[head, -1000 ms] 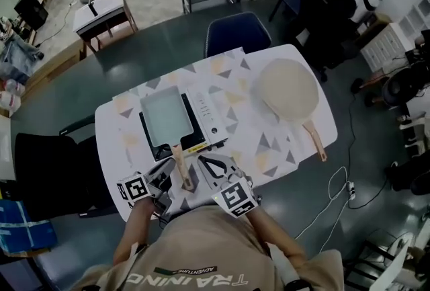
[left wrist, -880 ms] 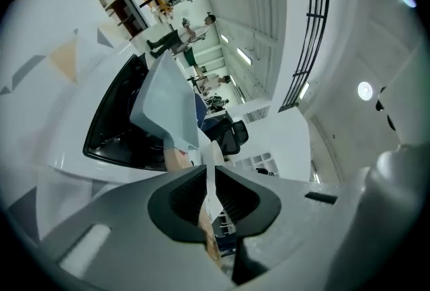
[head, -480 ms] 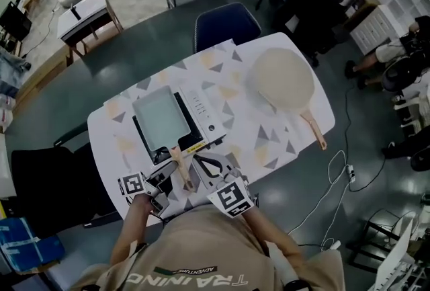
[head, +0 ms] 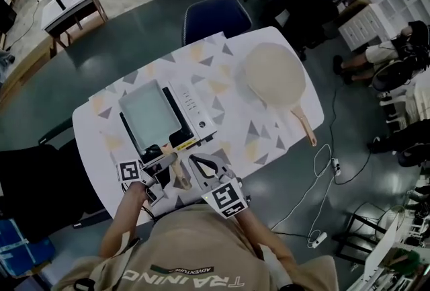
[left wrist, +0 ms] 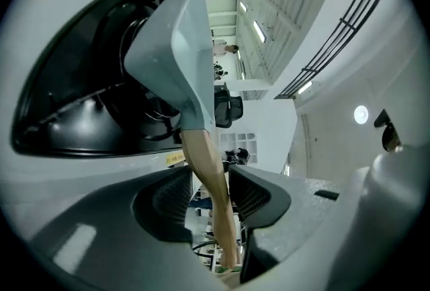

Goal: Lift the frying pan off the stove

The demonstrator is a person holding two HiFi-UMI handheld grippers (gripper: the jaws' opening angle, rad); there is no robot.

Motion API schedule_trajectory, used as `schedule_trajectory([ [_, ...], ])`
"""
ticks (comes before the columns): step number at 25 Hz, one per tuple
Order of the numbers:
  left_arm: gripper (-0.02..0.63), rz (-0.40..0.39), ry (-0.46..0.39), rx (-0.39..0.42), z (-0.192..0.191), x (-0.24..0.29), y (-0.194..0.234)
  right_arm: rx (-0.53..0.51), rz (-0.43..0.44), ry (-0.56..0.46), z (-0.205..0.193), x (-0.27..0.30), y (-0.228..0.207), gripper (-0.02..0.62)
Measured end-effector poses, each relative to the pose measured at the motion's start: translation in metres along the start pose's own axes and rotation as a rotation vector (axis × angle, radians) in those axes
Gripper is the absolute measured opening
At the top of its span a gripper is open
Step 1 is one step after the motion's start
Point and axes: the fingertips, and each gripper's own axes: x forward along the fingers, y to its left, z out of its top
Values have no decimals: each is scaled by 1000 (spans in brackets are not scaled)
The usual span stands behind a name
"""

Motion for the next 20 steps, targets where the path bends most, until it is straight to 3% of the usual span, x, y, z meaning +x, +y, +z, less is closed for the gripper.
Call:
schedule_trajectory([
  [4,153,-75,42,-40,-4,15,-7,4,-13,12,-1,2,0,1],
  [9,152,-80,58,-71,-3,30,-1,9,-23,17,-3,2,-3,0],
  [13,152,-125,34,-75,2,40,-5,19,-18,30,-9,-1,-3,2],
  [16,97,-139,-3,-85,6,42,-5,23,-5,37,-13,-2,-4,0],
  [20,83,-189,-64,-128,11,43,-7,14,27,29,-11,1,-4,0],
])
